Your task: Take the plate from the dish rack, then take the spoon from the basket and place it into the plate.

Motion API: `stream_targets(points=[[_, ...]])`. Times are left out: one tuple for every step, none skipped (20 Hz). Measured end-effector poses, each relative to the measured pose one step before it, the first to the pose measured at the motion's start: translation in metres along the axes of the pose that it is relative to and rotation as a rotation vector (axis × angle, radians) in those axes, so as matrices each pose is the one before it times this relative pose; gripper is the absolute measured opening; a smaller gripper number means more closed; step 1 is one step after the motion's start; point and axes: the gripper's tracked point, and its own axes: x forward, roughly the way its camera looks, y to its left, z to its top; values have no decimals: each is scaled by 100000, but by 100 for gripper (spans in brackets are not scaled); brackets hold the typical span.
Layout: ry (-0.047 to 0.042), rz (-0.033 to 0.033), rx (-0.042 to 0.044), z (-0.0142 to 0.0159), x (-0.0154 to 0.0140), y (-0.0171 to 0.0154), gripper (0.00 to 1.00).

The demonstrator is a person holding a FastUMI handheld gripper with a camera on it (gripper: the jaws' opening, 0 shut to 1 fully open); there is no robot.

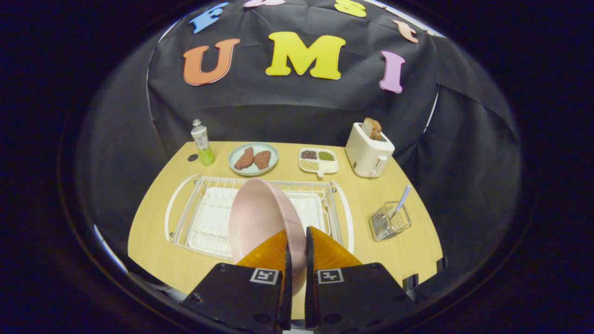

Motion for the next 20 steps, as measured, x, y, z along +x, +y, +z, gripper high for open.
stream_targets(points=[[1404, 3623, 2464, -1971, -25, -231, 16], [2157, 4525, 2587, -2115, 91, -213, 16], [1877, 4255, 2906, -1830, 356, -171, 16], [2112, 2053, 1357, -1854, 467, -748, 17], [1666, 562, 839, -1560, 547, -1122, 17], [1071, -263, 539, -1361, 481, -1116, 16], [755, -271, 679, -1146, 543, -902, 16], [1028, -358, 990, -944, 649, -1032, 16], [874, 461, 1253, -900, 377, -918, 16], [441, 2214, 2366, -311, 970, -397, 17], [1290, 1457, 3042, -106, 1, -489, 16], [1424, 830, 1235, -236, 368, -574, 17], [7, 349, -616, -205, 183, -213, 17], [-277, 84, -1615, -118, 141, -257, 17], [-1088, -276, -1913, -50, 137, -54, 18], [-1482, -517, -1802, 71, 74, -97, 18], [-1851, -823, -2010, -10, 42, -50, 20], [-1659, -2085, -3226, 67, 127, -159, 20], [-2293, -1975, -2790, 32, 40, -286, 23], [-3530, -697, -1985, 428, -4, -31, 25]])
